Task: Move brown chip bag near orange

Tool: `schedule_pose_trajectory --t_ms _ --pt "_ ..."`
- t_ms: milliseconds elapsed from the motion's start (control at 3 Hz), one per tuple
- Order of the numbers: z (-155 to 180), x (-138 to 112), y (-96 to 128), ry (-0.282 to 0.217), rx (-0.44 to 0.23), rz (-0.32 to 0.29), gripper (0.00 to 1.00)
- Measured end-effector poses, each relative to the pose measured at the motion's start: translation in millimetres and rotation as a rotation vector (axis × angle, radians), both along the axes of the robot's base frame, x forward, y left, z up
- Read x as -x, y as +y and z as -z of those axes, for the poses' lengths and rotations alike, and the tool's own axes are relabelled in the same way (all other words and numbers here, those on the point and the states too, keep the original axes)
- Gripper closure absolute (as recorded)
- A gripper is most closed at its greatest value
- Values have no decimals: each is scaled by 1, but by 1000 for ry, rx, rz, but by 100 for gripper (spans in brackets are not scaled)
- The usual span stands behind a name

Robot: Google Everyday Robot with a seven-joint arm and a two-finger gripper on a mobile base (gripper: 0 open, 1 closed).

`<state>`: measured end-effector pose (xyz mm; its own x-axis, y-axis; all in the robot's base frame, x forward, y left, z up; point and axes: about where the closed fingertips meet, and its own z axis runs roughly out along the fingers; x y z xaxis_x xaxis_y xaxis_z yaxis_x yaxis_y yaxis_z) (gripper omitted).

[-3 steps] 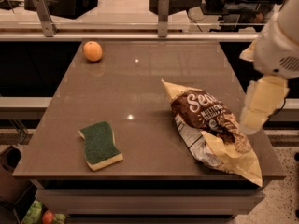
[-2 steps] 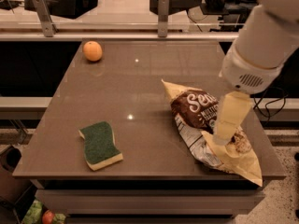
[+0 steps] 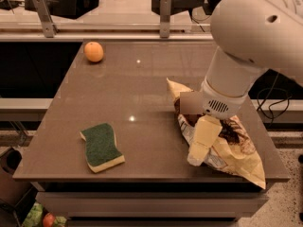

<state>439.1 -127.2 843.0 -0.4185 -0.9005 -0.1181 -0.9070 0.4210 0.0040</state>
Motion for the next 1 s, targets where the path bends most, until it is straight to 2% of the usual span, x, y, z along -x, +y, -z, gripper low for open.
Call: schedule_pose_trajectory --t_ms 333,1000 --pt "22 6 3 23 -25 26 18" --pt "15 6 3 23 -25 26 64"
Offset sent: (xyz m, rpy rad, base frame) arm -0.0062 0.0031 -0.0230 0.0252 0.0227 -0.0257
